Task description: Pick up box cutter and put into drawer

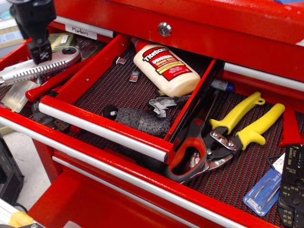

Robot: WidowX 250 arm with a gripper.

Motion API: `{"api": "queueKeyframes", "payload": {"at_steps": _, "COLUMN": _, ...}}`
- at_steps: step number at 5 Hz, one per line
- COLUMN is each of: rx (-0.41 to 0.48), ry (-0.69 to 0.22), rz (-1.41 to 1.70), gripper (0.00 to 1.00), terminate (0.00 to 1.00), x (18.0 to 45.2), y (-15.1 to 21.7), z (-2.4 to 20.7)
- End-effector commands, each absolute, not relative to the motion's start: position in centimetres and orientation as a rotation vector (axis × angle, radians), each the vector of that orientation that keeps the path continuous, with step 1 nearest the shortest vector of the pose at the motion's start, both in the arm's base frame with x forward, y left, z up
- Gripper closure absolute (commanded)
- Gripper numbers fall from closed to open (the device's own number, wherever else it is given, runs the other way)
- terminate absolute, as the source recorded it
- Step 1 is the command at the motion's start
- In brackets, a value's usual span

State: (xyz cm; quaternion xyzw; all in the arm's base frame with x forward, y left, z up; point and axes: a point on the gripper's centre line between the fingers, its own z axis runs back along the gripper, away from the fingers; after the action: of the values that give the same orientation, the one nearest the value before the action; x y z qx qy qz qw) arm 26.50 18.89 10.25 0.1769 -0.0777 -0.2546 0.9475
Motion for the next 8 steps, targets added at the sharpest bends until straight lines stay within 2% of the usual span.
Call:
{"api": "queueKeyframes", "payload": {"at_steps": 1, "rx": 0.309, "ry": -0.130, "rz": -0.609, "gripper": 0.00, "terminate": 0.00, "x": 26.8, "y": 19.4, "z": 10.1}}
{"api": "queueKeyframes", "payload": {"at_steps": 3, "rx": 0.265, "ry": -0.158, "rz": -0.637, "gripper": 0.00, "terminate": 0.00, "x": 26.6, "y": 19.6, "z": 7.9}}
{"api": "queueKeyframes", "payload": {"at_steps": 4, "rx": 0.196, "ry": -0.149, "rz": -0.613, "gripper": 0.00, "terminate": 0.00, "x": 26.4, "y": 19.1, "z": 6.8}}
{"api": "queueKeyframes", "payload": {"at_steps": 5, "rx": 0.180, "ry": -0.103, "rz": -0.587, "gripper": 1.00, "terminate": 0.00, "x": 26.1, "y": 18.5, "z": 7.9}}
{"api": "queueKeyframes", "payload": {"at_steps": 6, "rx": 0.162, "ry": -0.069, "rz": -0.586, "gripper": 1.00, "terminate": 0.00, "x": 26.1, "y": 17.8, "z": 10.1}}
{"api": "queueKeyframes", "payload": {"at_steps": 7, "rx": 0.213, "ry": -0.073, "rz": -0.545, "gripper": 1.00, "terminate": 0.00, "x": 25.5, "y": 15.8, "z": 15.0}}
{"api": "queueKeyframes", "payload": {"at_steps": 8, "rx": 0.222, "ry": -0.099, "rz": -0.509, "gripper": 1.00, "terminate": 0.00, "x": 24.8, "y": 12.4, "z": 19.7}}
